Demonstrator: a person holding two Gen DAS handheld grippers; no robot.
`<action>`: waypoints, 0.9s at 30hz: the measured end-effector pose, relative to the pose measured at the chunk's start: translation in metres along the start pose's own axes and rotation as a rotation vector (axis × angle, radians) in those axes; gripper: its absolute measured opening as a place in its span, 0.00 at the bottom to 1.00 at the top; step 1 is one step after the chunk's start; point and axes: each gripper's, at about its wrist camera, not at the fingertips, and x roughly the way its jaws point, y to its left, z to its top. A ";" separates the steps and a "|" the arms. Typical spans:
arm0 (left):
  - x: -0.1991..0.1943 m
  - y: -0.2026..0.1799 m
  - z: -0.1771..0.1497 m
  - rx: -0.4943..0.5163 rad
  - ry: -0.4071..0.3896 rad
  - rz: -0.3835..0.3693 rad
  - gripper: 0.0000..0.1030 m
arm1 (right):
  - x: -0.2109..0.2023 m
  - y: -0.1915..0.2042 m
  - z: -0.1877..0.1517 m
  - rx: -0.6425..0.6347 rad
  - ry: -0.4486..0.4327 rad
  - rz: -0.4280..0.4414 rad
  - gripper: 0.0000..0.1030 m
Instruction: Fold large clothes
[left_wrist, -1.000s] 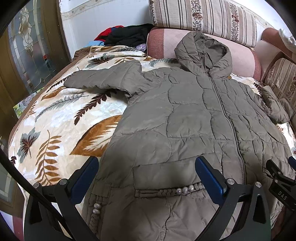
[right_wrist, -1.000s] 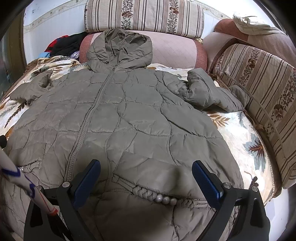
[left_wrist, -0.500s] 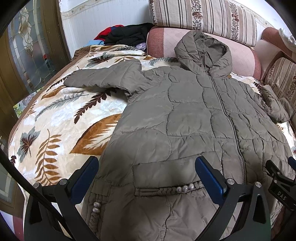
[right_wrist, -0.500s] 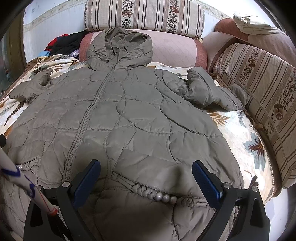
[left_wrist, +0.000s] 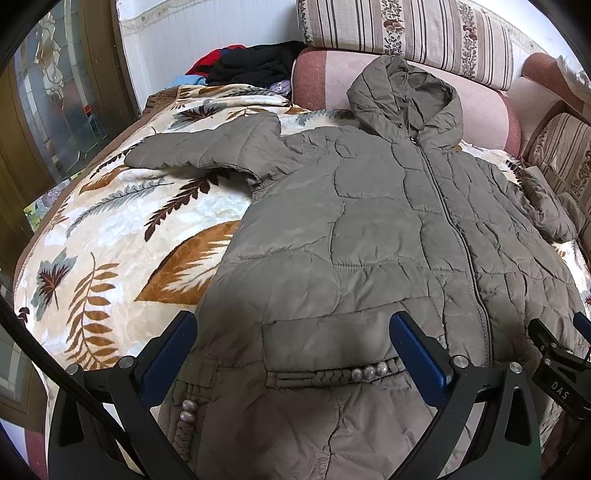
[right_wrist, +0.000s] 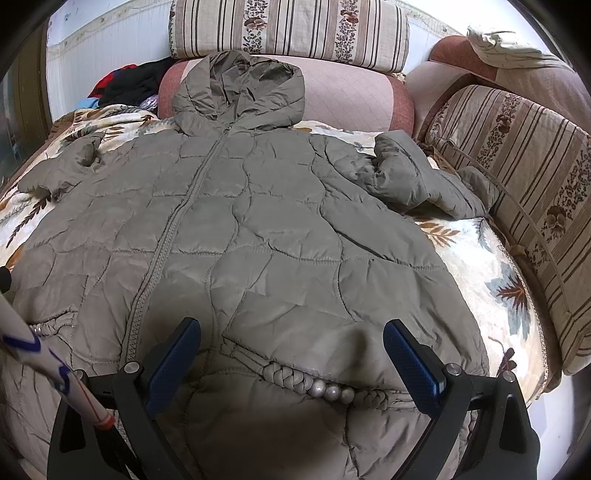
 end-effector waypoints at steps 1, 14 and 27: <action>0.001 0.000 0.000 0.001 0.002 0.002 1.00 | 0.001 0.000 0.000 0.000 0.001 -0.001 0.98; 0.017 0.001 0.000 -0.003 0.038 0.013 1.00 | 0.012 0.001 -0.001 0.002 0.018 0.007 0.98; 0.021 0.068 0.050 -0.119 -0.012 0.042 1.00 | 0.016 -0.001 0.007 0.002 0.009 0.014 0.98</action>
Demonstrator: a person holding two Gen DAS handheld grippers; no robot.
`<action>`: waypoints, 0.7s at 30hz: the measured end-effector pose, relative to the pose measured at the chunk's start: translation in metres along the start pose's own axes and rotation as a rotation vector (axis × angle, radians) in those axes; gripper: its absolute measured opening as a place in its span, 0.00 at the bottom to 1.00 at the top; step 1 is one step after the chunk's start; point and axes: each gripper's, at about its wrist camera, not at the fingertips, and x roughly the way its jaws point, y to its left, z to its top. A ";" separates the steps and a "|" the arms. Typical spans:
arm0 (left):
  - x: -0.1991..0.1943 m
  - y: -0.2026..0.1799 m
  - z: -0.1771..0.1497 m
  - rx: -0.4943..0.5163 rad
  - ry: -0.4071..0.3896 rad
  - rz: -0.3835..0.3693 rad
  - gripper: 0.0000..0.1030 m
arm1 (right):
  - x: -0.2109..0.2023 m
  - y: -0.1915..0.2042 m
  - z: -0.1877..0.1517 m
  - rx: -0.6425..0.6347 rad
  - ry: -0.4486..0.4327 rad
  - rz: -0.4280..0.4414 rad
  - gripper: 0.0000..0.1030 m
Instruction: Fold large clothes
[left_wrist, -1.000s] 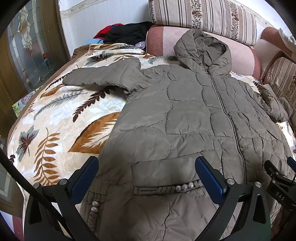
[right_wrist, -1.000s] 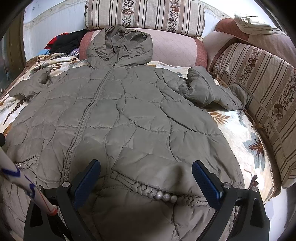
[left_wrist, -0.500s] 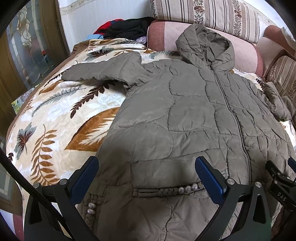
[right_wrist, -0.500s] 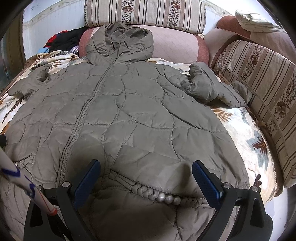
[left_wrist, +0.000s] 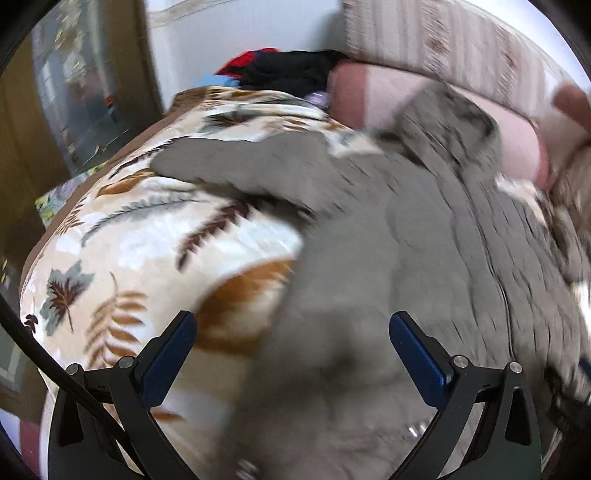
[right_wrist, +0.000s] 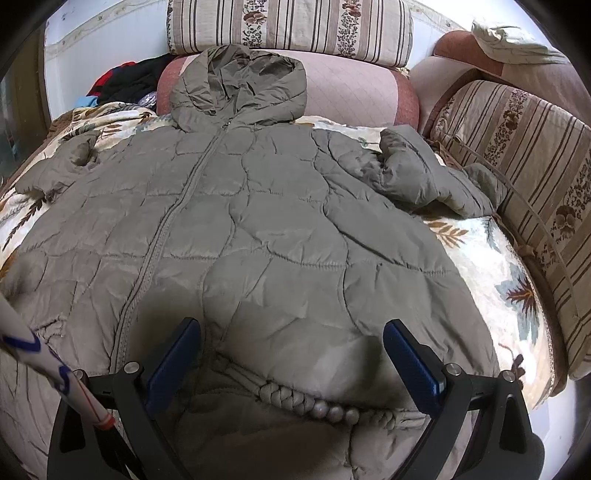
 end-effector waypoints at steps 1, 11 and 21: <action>0.005 0.015 0.012 -0.038 0.004 -0.005 1.00 | -0.001 -0.001 0.002 0.002 -0.003 0.002 0.98; 0.061 0.127 0.103 -0.248 -0.017 0.036 1.00 | -0.009 -0.007 0.030 0.023 -0.014 0.086 0.97; 0.138 0.183 0.176 -0.408 0.038 -0.132 1.00 | -0.007 -0.003 0.051 0.037 -0.005 0.117 0.97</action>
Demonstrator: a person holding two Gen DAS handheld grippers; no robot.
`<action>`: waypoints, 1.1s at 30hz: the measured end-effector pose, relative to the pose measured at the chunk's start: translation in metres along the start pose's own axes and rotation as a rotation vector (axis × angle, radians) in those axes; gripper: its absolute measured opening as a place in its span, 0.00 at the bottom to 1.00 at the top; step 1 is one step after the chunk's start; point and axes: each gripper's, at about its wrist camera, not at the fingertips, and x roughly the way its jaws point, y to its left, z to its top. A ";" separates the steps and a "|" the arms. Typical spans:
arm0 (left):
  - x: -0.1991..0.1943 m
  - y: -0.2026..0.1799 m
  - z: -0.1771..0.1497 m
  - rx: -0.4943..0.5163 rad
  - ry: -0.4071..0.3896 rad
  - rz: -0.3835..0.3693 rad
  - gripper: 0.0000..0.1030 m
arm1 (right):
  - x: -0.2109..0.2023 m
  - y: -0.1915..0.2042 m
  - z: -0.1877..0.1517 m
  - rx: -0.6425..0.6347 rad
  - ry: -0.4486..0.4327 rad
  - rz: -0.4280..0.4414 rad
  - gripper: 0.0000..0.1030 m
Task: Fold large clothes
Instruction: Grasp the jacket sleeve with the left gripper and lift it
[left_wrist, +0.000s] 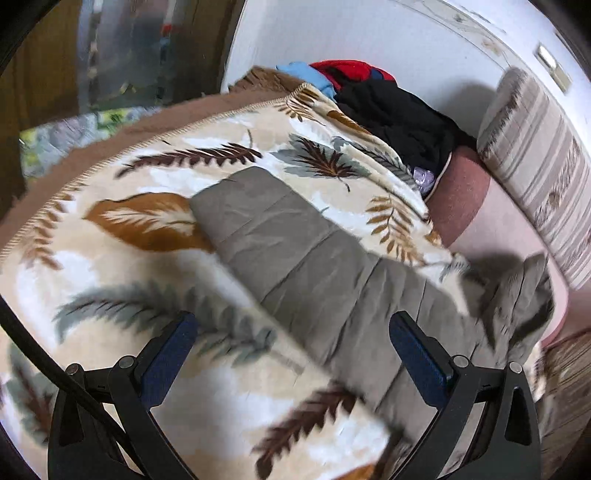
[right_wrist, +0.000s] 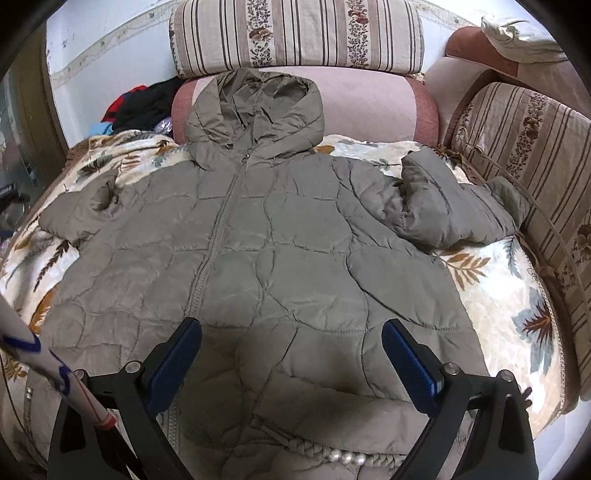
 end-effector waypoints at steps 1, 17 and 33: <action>0.010 0.003 0.008 -0.025 0.008 -0.020 1.00 | 0.003 0.001 0.000 -0.003 0.008 -0.007 0.97; 0.113 0.066 0.045 -0.270 0.089 -0.128 1.00 | 0.046 0.008 0.000 -0.017 0.102 -0.057 0.97; 0.055 0.023 0.049 -0.098 0.025 0.034 0.10 | 0.040 0.016 -0.004 -0.057 0.085 -0.077 0.87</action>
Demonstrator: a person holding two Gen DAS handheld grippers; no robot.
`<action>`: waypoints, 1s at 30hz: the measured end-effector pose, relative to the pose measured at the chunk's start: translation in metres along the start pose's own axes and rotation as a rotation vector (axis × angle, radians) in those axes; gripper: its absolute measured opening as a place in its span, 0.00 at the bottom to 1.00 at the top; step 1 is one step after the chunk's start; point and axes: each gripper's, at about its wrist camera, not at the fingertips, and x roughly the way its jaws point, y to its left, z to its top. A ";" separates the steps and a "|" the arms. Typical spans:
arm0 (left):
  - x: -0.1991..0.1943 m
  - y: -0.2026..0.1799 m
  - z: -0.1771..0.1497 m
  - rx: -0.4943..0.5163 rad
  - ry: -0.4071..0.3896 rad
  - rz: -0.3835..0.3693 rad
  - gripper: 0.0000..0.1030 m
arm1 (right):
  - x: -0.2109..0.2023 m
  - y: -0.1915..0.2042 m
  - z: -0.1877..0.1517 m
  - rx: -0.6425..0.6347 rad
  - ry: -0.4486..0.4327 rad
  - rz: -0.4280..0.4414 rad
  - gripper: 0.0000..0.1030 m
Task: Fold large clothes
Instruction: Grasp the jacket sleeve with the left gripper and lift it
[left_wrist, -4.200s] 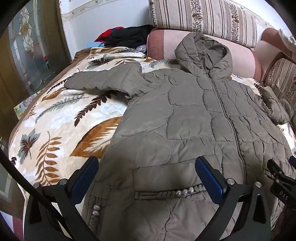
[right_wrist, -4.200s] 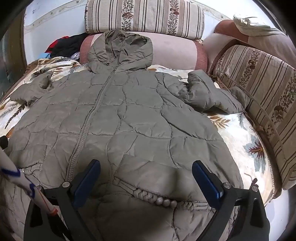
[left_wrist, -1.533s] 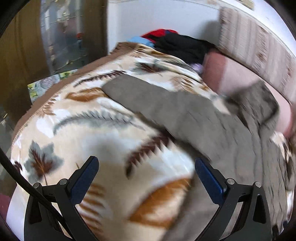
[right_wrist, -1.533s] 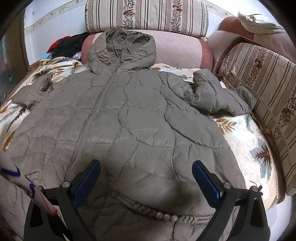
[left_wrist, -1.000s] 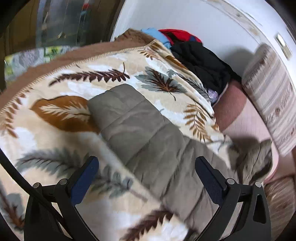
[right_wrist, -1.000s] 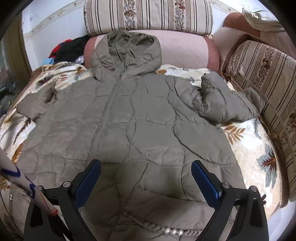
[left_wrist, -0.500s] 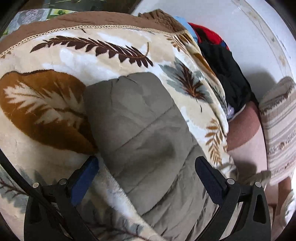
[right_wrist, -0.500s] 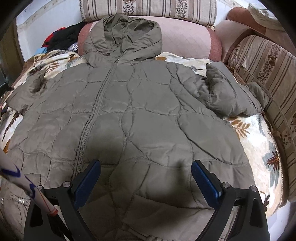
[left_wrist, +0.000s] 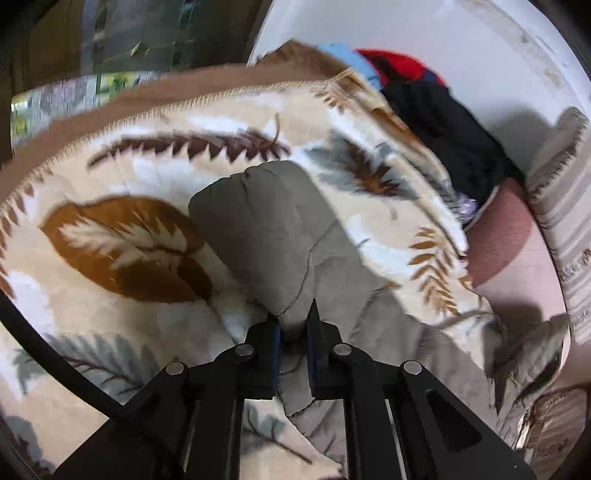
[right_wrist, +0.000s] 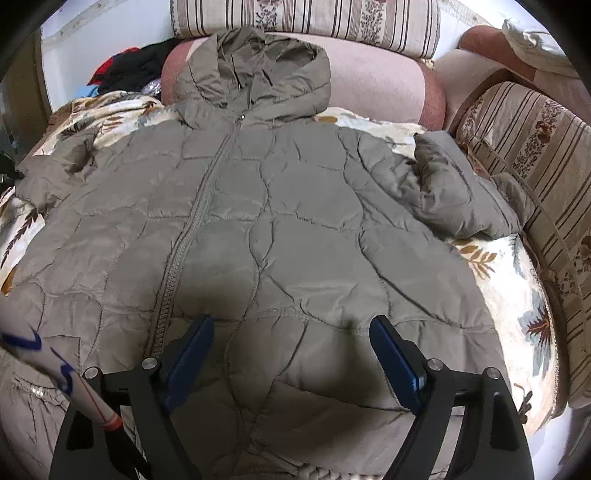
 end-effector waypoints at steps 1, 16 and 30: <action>-0.013 -0.007 -0.002 0.031 -0.022 -0.003 0.10 | -0.003 -0.001 0.000 0.002 -0.008 0.006 0.86; -0.103 -0.154 -0.130 0.401 -0.020 -0.276 0.09 | -0.038 -0.021 -0.011 0.058 -0.102 0.075 0.85; -0.066 -0.204 -0.268 0.620 0.090 -0.208 0.13 | -0.042 -0.046 -0.006 0.153 -0.079 0.118 0.85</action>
